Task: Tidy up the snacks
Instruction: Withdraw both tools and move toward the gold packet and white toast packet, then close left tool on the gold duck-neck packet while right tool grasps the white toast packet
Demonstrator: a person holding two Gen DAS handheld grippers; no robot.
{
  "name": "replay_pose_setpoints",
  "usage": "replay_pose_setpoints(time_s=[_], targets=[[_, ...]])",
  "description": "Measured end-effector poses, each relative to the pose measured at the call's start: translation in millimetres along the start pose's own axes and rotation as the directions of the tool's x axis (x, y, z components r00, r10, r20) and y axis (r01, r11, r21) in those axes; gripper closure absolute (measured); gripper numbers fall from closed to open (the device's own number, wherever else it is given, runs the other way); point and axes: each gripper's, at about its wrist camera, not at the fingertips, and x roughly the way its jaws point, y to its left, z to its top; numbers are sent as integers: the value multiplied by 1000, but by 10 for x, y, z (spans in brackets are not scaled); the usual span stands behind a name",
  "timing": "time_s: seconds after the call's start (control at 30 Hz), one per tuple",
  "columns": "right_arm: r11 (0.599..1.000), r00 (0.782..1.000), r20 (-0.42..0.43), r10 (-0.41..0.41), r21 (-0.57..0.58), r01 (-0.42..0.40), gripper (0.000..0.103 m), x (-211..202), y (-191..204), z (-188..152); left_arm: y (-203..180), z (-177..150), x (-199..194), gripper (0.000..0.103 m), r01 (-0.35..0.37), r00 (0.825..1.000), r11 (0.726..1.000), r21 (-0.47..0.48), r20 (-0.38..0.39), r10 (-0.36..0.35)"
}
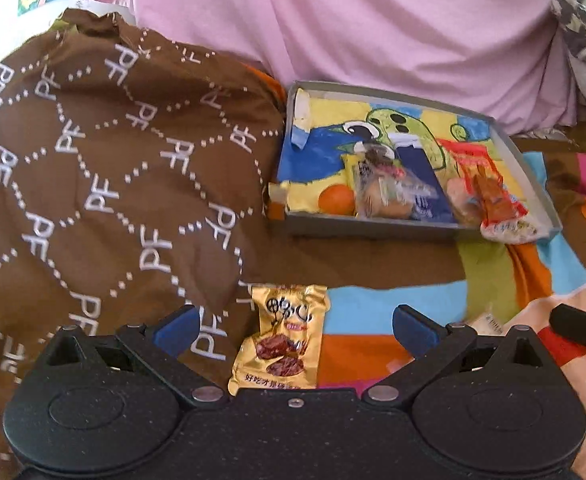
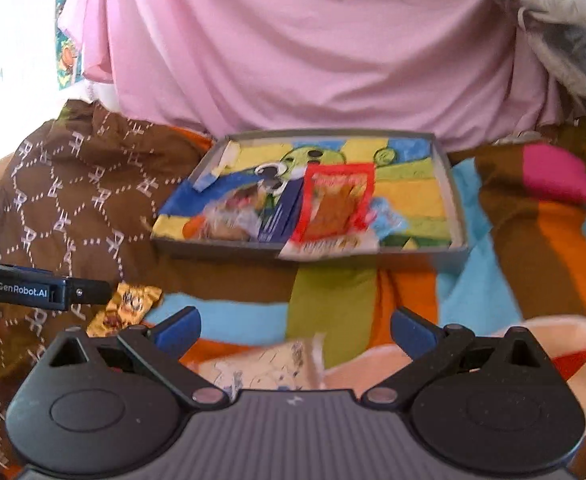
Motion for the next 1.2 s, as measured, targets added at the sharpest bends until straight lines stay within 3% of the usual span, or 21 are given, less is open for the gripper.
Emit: replay_pose_setpoints(time_s=[0.37,0.63,0.9,1.2], targets=[[1000,999,-38,26,-16,-27,0,276,109,-460,96,-406,248,1,20,998,999,51,51,-22],[999,996,-82,32,-5,-33,0,119,164,-483,-5,-473,96,1,42,998,993,109,36,-46],[1000,984,-179,1,-9,-3,0,175,166,-546,-68,-602,70,1,42,999,991,127,17,-45],[1000,980,-198,7,29,-1,0,165,147,-601,-114,-667,109,1,63,998,984,166,-22,-60]])
